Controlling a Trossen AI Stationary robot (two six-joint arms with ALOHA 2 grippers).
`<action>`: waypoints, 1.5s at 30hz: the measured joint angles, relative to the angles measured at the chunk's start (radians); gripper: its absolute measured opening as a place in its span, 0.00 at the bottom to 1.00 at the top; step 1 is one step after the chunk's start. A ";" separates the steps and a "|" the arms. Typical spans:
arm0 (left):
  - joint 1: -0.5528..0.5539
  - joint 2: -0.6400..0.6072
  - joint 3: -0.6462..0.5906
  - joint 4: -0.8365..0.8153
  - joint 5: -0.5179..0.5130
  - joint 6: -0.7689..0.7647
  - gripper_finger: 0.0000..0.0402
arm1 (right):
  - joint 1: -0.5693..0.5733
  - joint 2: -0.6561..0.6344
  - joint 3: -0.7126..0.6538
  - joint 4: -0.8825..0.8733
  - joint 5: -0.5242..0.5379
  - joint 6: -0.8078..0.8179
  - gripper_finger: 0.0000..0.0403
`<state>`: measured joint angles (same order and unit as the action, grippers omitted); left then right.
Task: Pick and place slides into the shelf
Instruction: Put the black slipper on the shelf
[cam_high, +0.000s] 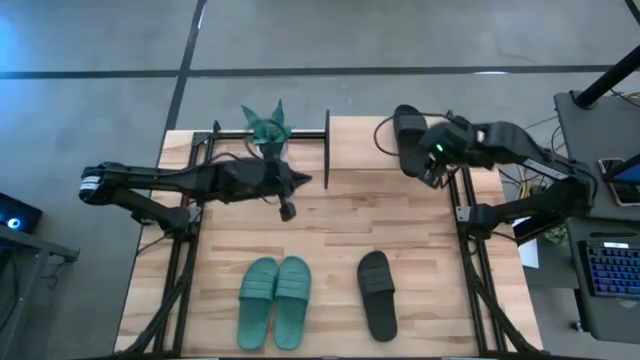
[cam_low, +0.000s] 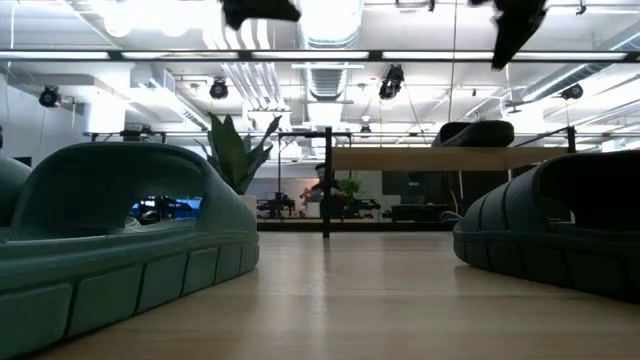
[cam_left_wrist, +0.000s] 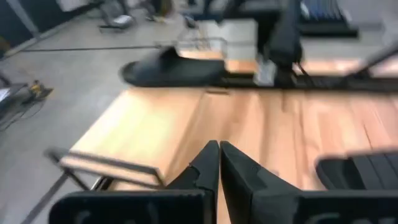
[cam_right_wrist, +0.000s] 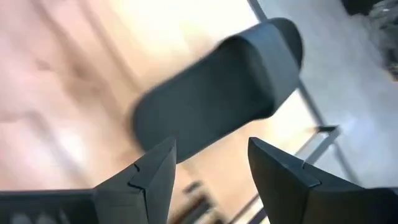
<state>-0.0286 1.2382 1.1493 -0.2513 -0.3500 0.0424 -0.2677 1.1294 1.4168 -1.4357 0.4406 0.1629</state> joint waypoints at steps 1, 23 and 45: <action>-0.021 0.030 0.043 -0.041 -0.015 0.026 0.00 | 0.045 -0.015 0.007 -0.021 0.005 0.076 0.47; -0.459 0.442 0.308 -0.108 -0.394 0.017 0.00 | 0.688 -0.122 0.018 -0.136 0.057 0.963 0.48; -0.488 0.900 0.854 -0.212 -0.392 -0.421 0.19 | 1.005 -0.214 -0.051 -0.135 -0.106 0.937 0.48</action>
<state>-0.5166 2.1386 2.0031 -0.4635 -0.7417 -0.3788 0.7371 0.9158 1.3654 -1.5711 0.3348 1.0999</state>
